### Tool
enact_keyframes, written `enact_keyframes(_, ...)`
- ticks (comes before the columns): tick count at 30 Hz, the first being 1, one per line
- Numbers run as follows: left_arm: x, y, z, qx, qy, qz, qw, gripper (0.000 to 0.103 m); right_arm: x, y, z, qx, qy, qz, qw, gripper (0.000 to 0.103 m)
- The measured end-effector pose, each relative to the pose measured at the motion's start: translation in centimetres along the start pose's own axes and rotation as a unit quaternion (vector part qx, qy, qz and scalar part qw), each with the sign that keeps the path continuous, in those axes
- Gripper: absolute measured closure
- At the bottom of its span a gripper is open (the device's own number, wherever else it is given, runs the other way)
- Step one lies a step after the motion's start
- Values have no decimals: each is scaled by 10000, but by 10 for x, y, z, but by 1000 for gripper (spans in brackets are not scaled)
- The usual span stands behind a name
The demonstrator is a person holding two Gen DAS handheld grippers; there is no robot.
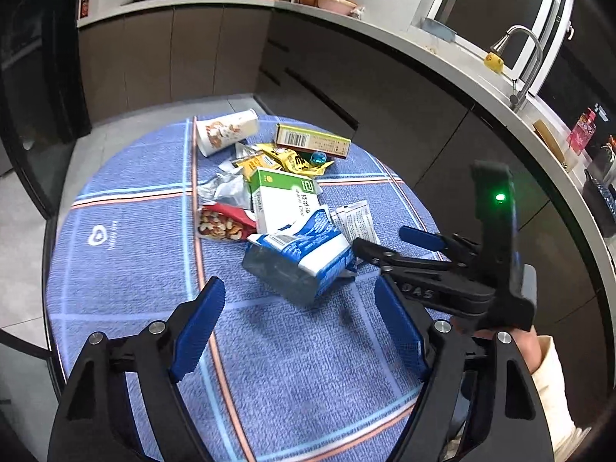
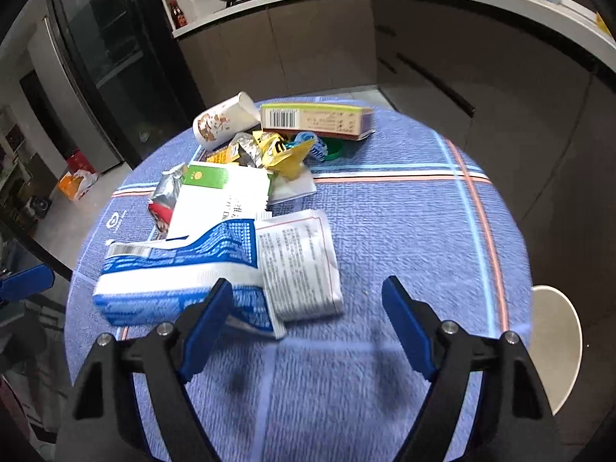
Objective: Collect trash
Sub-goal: 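Grasp the blue-white milk carton with the left tool while the right tool grasps the receipt paper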
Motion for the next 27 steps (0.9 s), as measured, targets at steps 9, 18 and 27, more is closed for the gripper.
enact_keyframes(9, -7, -51, -4, -517, 168, 151, 9984, 39, 14, -13, 7, -208, -192, -132, 9995, 65)
enact_keyframes(18, -10, -78, 11, -967, 206, 196, 9949, 26, 16, 11, 28, -196, -298, -9, 9994, 65)
enact_keyframes(27, 6, -64, 20, -939, 8, 213, 9954, 86, 14, 41, 50, -68, -406, 36, 9991, 68)
Point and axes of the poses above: each gripper's, at about its wrist camera, not at the fingertips, and y roughly against the way its jaws point, x to its right, z to its underside, the point moved 4 cm from there along -y, roughly the way its jaws point
